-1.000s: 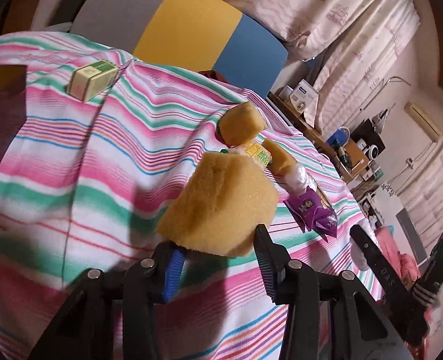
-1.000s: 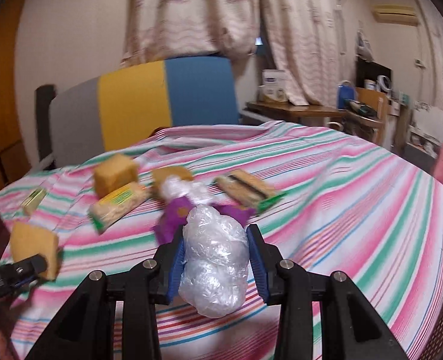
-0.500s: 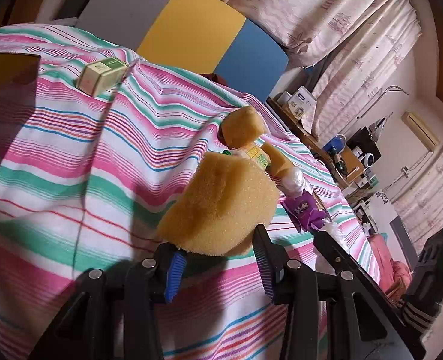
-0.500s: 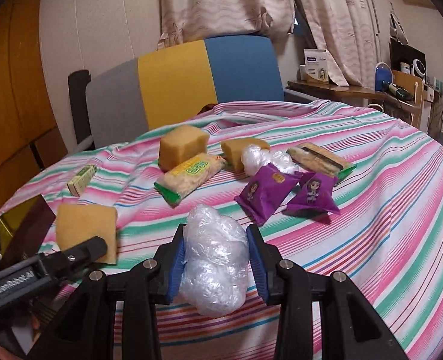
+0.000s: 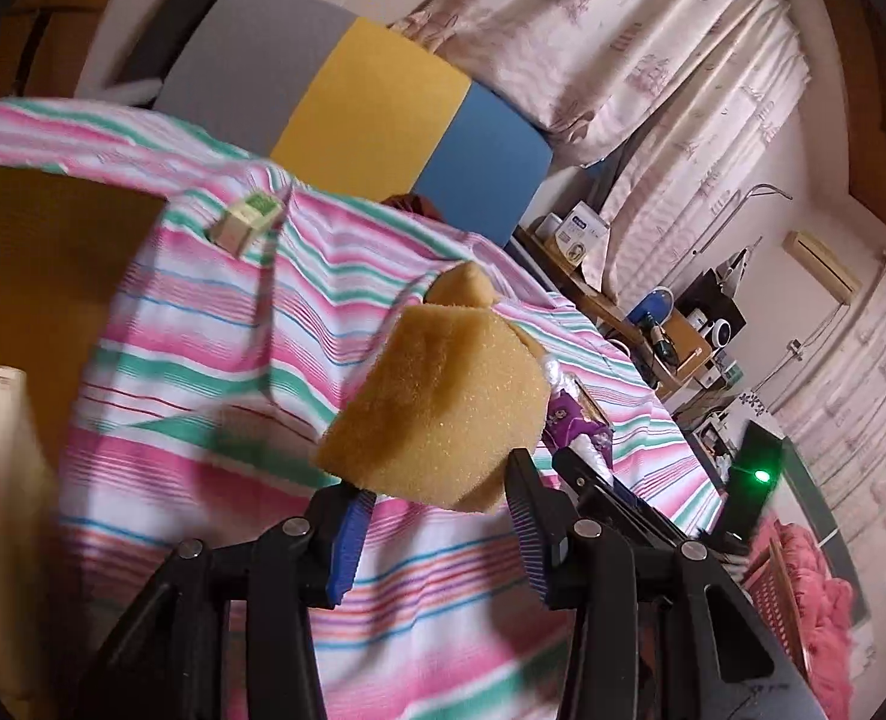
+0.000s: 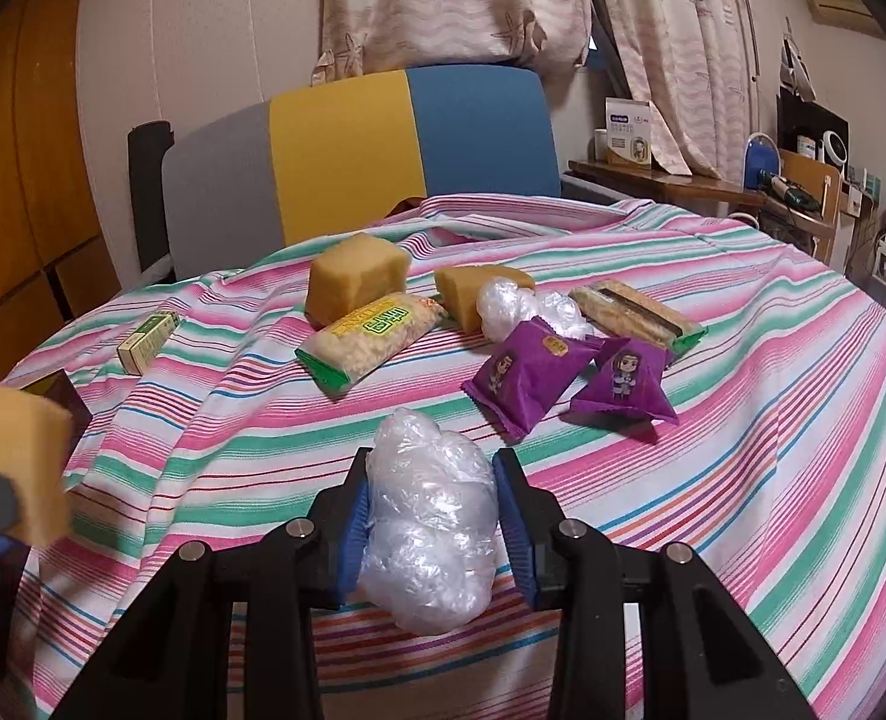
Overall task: Organize objects
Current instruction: 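Place the yellow sponge cake into the gold tin with the left tool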
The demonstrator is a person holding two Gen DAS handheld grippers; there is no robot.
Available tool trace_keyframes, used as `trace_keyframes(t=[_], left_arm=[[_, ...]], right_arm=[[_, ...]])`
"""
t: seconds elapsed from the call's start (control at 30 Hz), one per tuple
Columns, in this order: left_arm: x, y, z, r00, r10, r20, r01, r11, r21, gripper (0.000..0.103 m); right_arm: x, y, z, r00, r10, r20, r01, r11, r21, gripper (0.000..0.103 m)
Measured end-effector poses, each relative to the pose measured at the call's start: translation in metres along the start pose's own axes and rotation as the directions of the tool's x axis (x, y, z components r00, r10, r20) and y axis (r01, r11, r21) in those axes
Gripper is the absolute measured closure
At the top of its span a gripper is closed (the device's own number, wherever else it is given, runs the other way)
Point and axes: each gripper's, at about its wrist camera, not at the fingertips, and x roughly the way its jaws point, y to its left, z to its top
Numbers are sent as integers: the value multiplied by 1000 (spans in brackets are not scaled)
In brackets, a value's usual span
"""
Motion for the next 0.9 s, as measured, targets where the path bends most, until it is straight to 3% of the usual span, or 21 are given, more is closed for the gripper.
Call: trace_keyframes(t=[0.33, 0.53, 0.63, 0.73, 0.9], left_arm=[[-81, 19, 19, 991, 67, 117, -68, 998, 5, 58], [-119, 58, 24, 967, 187, 173, -183, 982, -44, 58], [-136, 84, 23, 948, 259, 183, -246, 965, -92, 58], [-155, 111, 21, 918, 344, 199, -321, 937, -139, 58], [-173, 146, 14, 876, 443, 189, -405, 890, -212, 58]], right_arm=[[-8, 23, -2, 1000, -10, 19, 12, 993, -120, 64], [-16, 41, -8, 1000, 11, 9, -9, 980, -197, 64], [-23, 45, -11, 999, 46, -10, -47, 986, -157, 64], [-31, 56, -13, 994, 110, -26, -112, 989, -100, 64], [-50, 95, -7, 971, 239, -11, -239, 966, -96, 64]])
